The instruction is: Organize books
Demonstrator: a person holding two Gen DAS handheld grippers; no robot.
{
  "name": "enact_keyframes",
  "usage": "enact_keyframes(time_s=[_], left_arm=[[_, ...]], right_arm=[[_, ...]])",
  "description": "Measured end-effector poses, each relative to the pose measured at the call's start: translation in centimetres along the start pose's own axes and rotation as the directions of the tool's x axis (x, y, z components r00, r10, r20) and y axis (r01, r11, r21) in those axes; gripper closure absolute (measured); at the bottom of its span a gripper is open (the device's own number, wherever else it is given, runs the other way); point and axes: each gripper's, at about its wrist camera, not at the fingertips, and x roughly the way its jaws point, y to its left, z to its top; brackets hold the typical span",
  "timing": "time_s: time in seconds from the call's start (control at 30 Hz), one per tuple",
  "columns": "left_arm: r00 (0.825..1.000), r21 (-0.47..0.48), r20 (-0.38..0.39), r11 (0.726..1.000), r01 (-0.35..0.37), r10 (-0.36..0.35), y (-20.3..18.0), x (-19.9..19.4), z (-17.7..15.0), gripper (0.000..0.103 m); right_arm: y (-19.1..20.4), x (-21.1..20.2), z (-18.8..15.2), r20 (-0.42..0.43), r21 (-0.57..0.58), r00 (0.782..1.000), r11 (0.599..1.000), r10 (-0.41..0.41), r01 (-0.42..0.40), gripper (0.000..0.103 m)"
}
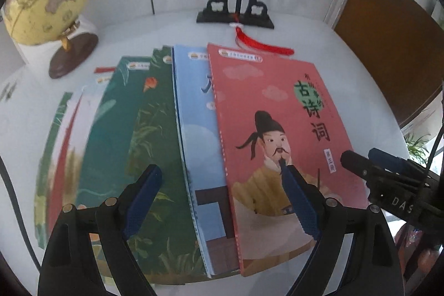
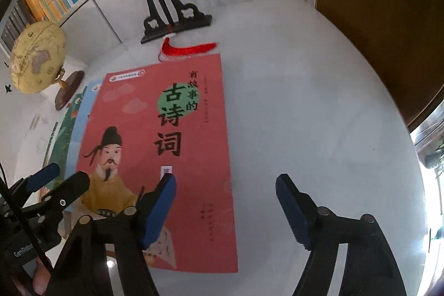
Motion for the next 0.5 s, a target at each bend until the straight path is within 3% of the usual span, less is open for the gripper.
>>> enact_keyframes(time_s=[0.2, 0.4, 0.5], left_arm=[[0.999, 0.043, 0.004, 0.998, -0.039, 0.039, -0.9, 0.3, -0.6, 0.012], [1.0, 0.044, 0.002, 0.999, -0.026, 0.026, -0.9, 0.2, -0.8, 0.01], [1.0, 0.044, -0.005, 0.999, -0.014, 0.014, -0.8, 0.2, -0.8, 0.01]], right_arm=[[0.1, 0.9, 0.2, -0.008, -0.006, 0.999, 0.999, 0.031, -0.031, 0.04], [1.7, 0.7, 0.2, -0.017, -0.029, 0.995, 0.995, 0.099, -0.1, 0.04], [2.2, 0.7, 0.2, -0.017, -0.041, 0.996, 0.996, 0.083, -0.083, 0.04]])
